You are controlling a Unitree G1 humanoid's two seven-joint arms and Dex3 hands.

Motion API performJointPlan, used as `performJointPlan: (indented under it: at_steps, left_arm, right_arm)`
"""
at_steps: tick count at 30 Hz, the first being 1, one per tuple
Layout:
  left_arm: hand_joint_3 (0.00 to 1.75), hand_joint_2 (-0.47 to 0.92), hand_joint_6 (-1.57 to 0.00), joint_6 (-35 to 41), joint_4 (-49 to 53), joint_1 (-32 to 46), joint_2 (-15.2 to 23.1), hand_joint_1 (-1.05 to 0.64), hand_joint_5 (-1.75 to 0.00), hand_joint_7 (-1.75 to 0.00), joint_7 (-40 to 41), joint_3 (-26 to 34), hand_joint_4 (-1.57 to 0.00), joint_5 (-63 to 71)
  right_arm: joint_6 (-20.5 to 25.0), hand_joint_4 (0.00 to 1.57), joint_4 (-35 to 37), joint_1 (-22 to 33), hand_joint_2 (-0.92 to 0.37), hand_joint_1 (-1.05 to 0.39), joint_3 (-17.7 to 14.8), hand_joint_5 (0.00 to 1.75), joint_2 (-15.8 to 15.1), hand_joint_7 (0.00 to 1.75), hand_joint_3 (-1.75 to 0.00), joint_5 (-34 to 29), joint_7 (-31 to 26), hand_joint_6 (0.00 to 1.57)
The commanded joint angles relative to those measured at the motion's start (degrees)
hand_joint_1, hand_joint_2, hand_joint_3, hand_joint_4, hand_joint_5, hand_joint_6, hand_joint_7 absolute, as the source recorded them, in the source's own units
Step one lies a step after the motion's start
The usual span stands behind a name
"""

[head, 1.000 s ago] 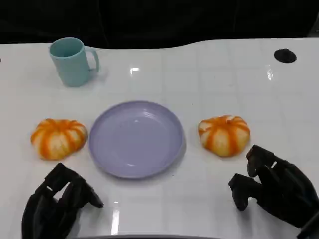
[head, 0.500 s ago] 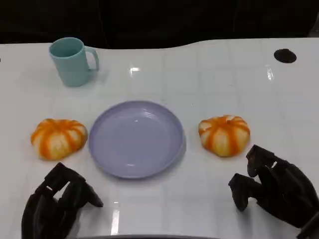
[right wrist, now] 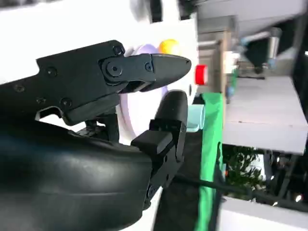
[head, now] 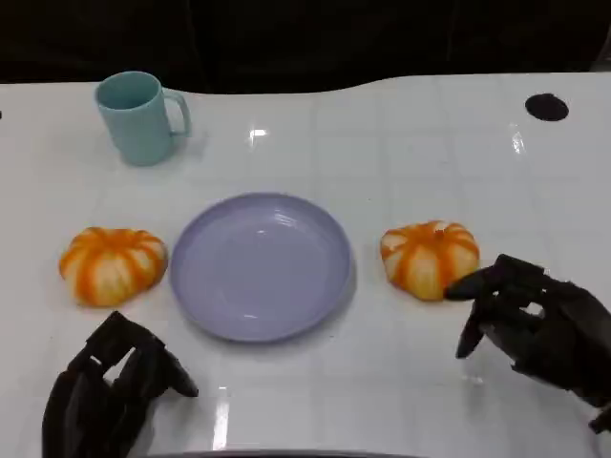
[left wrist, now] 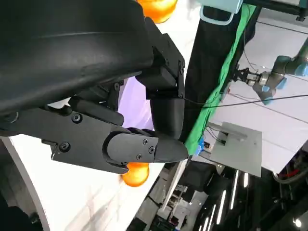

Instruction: Grasp the bread from the table and place it into the plate.

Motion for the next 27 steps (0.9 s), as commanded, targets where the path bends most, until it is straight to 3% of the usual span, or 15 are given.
performJointPlan:
  at_steps: [1, 3, 6, 10, 13, 17, 22, 27]
  left_arm:
    - [0.23, 0.92, -0.51, -0.2, -0.4, -0.1, 0.7, -0.6, -1.75, -1.55, 0.8, -0.1, -0.65, 0.7]
    - [0.23, 0.92, -0.51, -0.1, -0.8, 0.1, 0.6, -0.6, -1.75, -1.55, 1.2, -0.2, -0.65, 0.9]
    - [0.24, 0.92, -0.51, -0.2, -0.9, 0.2, 0.6, -0.6, -1.75, -1.55, 1.0, -0.3, -0.65, 0.8]
    - [0.23, 0.92, -0.51, 0.0, -0.9, 0.2, 0.6, -0.6, -1.75, -1.56, 0.9, -0.3, -0.65, 0.6]
    - [0.23, 0.92, -0.51, 0.1, -1.7, 0.6, 0.2, -0.59, -1.75, -1.56, 1.7, -0.6, -0.65, 0.8]
    - [0.24, 0.92, -0.5, 0.0, -1.5, 0.5, 0.3, -0.58, -1.75, -1.55, 1.4, -0.6, -0.64, 0.8]
    - [0.26, 0.92, -0.5, 0.1, -1.1, 0.2, 0.5, -0.58, -1.75, -1.55, 1.8, -0.7, -0.64, 1.1]
    - [0.26, 0.92, -0.5, -0.3, -0.6, -0.1, 0.5, -0.58, -1.75, -1.55, 2.0, -0.7, -0.64, 1.2]
  right_arm:
    - [-8.0, 0.44, -0.1, -1.7, -0.92, -0.51, 1.2, 0.78, -3.7, 0.18, -0.19, -6.7, -5.6, 0.53]
    - [-12.2, 0.48, 0.2, -2.4, -0.92, -0.52, 1.9, 0.5, -5.2, 0.07, -0.13, -11.8, -10.0, 0.54]
    - [-15.6, 0.42, -0.8, -2.8, -0.92, -0.52, 2.9, 0.35, -8.5, 0.01, -0.09, -20.6, -16.9, 0.5]
    - [-18.2, 0.39, 0.0, -3.3, -0.92, -0.52, 4.5, 0.28, -10.7, 0.0, -0.06, -25.2, -22.5, 0.45]
    - [-20.2, 0.26, -1.8, -4.1, -0.92, -0.5, 6.0, 0.18, -15.9, 0.0, -0.03, -35.6, -28.8, 0.32]
    - [-19.5, 0.2, -3.4, -4.3, -0.9, -0.51, 8.0, 0.11, -18.6, 0.0, -0.01, -42.6, -35.0, 0.26]
    - [-17.1, 0.17, -4.6, -5.0, -0.87, -0.5, 10.6, 0.06, -20.1, 0.0, 0.0, -46.5, -39.2, 0.23]
    - [-11.5, 0.14, -7.1, -6.1, -0.84, -0.46, 13.8, 0.03, -20.9, 0.0, 0.0, -51.6, -42.0, 0.22]
